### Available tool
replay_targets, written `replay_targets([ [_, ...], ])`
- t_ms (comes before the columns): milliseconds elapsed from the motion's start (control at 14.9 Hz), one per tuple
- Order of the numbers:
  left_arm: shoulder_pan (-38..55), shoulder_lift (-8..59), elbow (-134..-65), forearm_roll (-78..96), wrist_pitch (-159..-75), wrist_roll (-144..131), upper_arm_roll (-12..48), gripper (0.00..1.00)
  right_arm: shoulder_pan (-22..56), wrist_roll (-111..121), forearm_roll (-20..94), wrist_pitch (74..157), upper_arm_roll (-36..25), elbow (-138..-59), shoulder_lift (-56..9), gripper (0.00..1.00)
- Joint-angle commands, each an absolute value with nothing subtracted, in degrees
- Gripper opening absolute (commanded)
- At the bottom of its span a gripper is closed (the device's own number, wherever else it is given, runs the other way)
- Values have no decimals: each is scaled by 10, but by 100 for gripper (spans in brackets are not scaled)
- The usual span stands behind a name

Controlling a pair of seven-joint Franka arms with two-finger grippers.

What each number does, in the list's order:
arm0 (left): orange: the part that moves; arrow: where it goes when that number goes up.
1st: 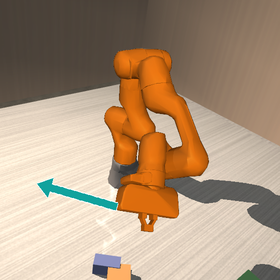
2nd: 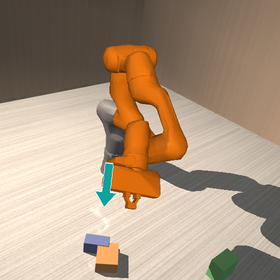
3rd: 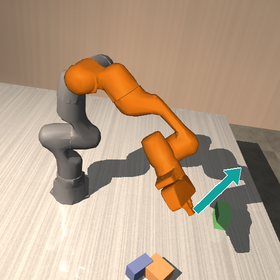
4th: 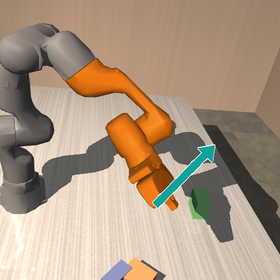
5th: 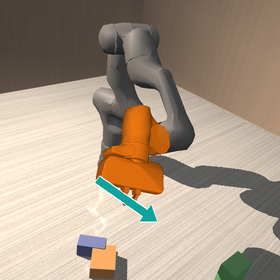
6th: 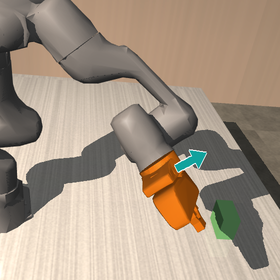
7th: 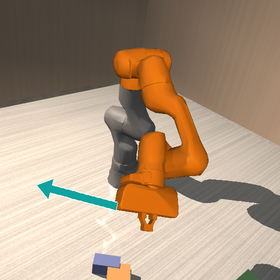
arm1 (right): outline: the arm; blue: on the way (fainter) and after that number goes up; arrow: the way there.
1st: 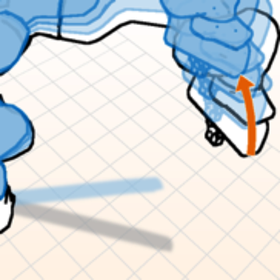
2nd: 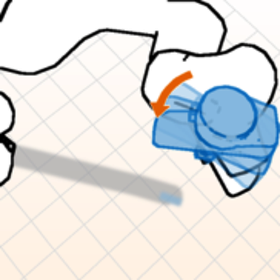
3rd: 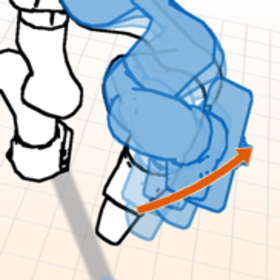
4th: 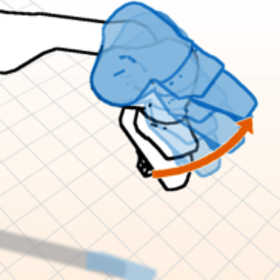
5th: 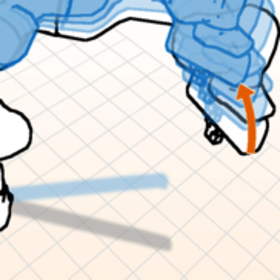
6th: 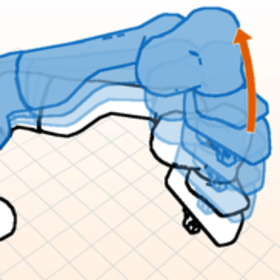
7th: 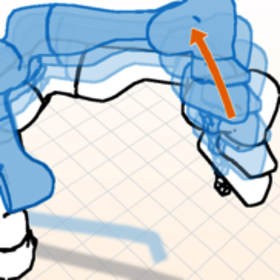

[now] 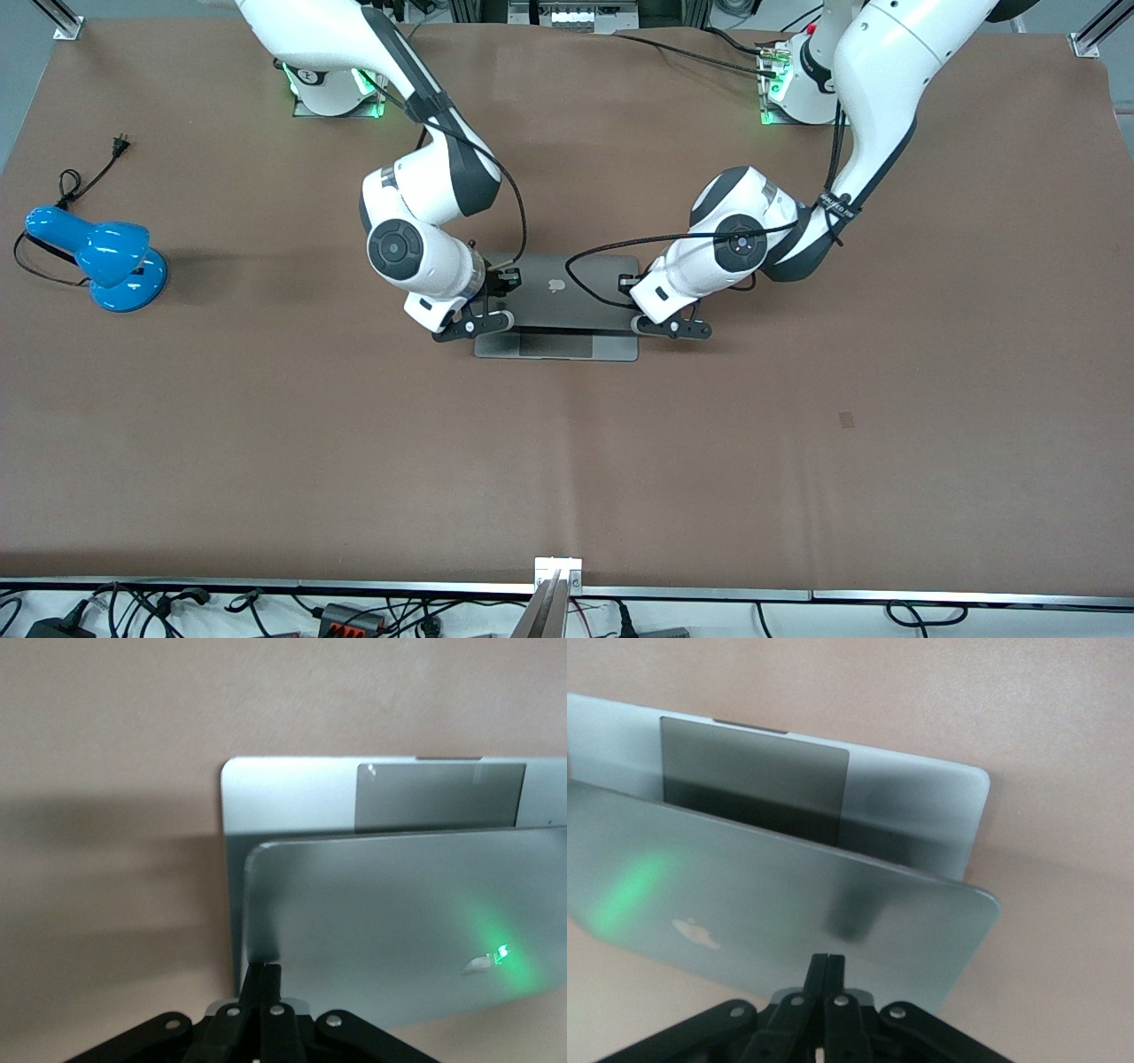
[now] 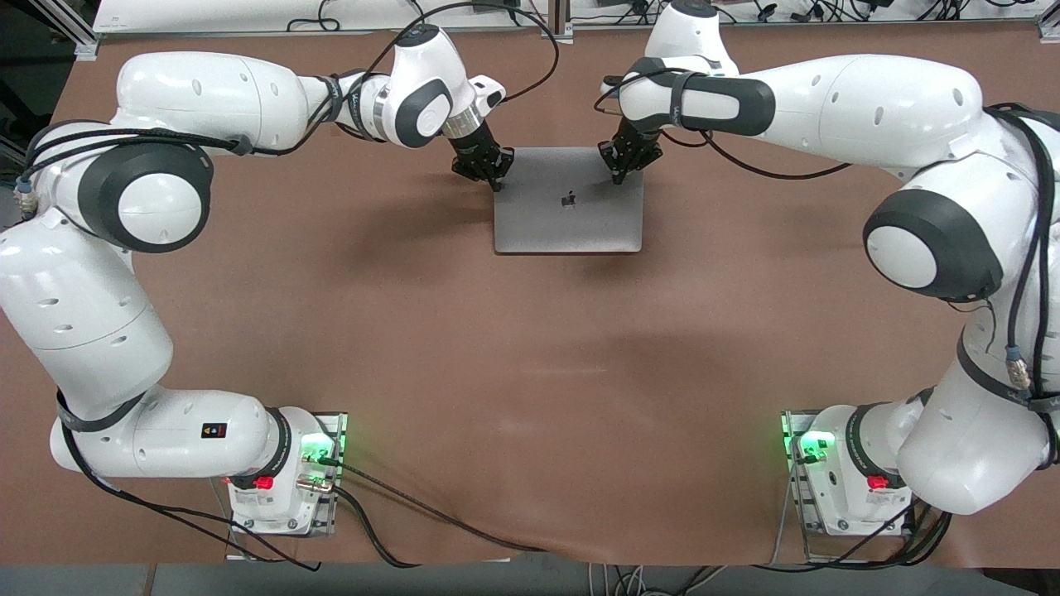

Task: Close laptop with both arms from behind
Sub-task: 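Press the lid flat onto the keyboard with both grippers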

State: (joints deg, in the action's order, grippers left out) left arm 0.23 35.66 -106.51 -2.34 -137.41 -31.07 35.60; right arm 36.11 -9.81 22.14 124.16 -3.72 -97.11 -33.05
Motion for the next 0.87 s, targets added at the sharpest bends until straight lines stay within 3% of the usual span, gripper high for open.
replay_targets([
  [0, 18, 388, -1049, -48, -1403, -324, 344, 0, 359, -100, 214, 1260, -36, -950, -362, 0],
  [805, 94, 410, -1047, -57, -1453, -326, 259, 0, 361, -101, 185, 1295, -35, -931, -419, 0],
])
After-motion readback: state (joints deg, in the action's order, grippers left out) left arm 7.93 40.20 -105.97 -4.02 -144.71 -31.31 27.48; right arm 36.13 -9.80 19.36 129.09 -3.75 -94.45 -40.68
